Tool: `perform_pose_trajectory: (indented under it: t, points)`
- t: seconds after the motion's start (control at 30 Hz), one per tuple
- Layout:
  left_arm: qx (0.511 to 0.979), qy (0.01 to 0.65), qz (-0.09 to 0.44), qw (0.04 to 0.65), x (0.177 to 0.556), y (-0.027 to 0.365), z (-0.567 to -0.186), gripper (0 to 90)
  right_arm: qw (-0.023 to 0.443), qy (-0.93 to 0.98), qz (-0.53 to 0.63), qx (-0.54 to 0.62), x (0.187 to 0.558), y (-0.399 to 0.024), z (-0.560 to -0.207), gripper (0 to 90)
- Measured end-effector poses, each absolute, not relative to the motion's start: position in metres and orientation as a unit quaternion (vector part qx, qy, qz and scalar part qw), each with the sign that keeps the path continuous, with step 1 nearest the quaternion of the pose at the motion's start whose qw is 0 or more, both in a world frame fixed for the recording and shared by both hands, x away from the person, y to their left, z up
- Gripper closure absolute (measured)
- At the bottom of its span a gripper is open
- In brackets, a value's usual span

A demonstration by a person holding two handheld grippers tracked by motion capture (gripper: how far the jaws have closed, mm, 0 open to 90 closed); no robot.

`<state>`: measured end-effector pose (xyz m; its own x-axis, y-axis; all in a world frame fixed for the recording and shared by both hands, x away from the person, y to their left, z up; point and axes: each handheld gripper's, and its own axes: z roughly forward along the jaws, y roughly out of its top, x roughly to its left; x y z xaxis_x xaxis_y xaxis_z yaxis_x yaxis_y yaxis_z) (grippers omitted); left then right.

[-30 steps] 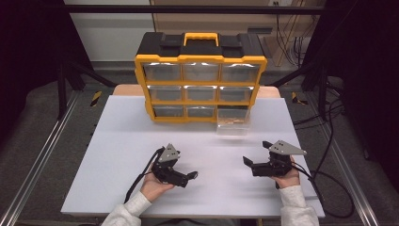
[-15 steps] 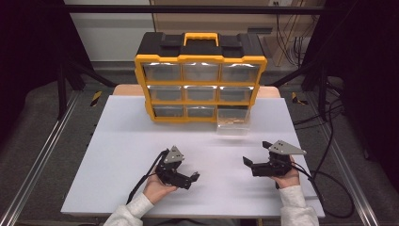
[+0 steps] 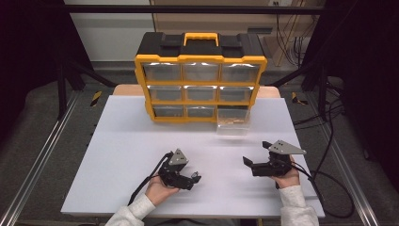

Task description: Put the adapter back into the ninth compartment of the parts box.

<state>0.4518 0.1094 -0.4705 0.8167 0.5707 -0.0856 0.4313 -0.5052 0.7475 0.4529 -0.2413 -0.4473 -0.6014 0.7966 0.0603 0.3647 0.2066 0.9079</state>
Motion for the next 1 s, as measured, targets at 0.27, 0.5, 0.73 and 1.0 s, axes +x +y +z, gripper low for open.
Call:
perform_pose_trajectory:
  t: [0.27,0.5,0.73,1.0]
  points:
    - [0.868,0.29,0.071,0.396,0.4516,0.1066,-0.4729,33.1,0.217,0.745,0.496,0.39,0.4529,-0.2416,-0.4471,0.7]
    - [0.868,0.296,0.07,0.391,0.4515,0.1053,-0.4739,42.9,0.217,0.745,0.496,0.39,0.4531,-0.2418,-0.4472,0.7]
    - [0.87,0.301,0.065,0.385,0.4517,0.1041,-0.4747,50.8,0.216,0.745,0.496,0.39,0.4532,-0.2419,-0.4471,0.7]
    - [0.871,0.305,0.062,0.38,0.4515,0.1024,-0.4755,57.3,0.215,0.745,0.496,0.391,0.4532,-0.2421,-0.447,0.7]
